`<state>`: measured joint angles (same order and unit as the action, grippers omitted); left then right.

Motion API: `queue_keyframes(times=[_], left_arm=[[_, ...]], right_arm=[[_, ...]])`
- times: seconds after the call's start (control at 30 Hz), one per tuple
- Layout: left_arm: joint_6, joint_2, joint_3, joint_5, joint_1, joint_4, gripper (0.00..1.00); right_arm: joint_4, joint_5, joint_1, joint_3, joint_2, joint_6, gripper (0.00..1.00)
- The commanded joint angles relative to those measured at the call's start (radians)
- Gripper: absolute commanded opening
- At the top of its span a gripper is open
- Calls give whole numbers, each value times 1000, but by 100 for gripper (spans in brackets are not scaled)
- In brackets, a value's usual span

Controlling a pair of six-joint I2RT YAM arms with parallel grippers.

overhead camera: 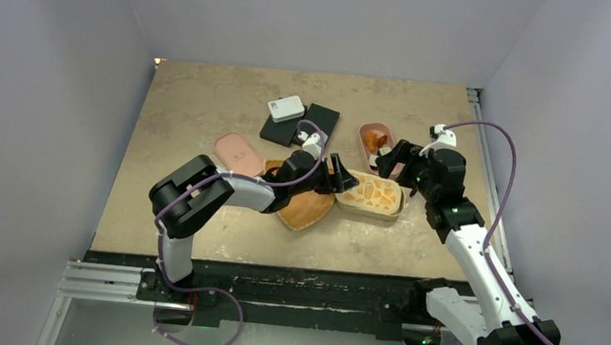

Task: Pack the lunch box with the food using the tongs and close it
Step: Close the cover of the packing box.

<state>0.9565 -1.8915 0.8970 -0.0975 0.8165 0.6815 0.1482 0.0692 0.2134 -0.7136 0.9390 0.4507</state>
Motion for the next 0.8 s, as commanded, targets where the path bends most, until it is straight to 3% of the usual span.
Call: queue_keyframes(times=[0.0, 0.3, 0.57, 0.77], left_arm=[[-127, 55, 30, 55, -17, -170, 73], [-215, 104, 72, 90, -25, -303, 77], [-244, 97, 102, 49, -25, -273, 68], [-297, 70, 187, 44, -26, -326, 65]], right_arm=[[19, -28, -5, -24, -29, -17, 91], [25, -33, -5, -24, -30, -25, 91], [16, -28, -5, -18, -11, -29, 90], [70, -133, -5, -6, 59, -7, 90]])
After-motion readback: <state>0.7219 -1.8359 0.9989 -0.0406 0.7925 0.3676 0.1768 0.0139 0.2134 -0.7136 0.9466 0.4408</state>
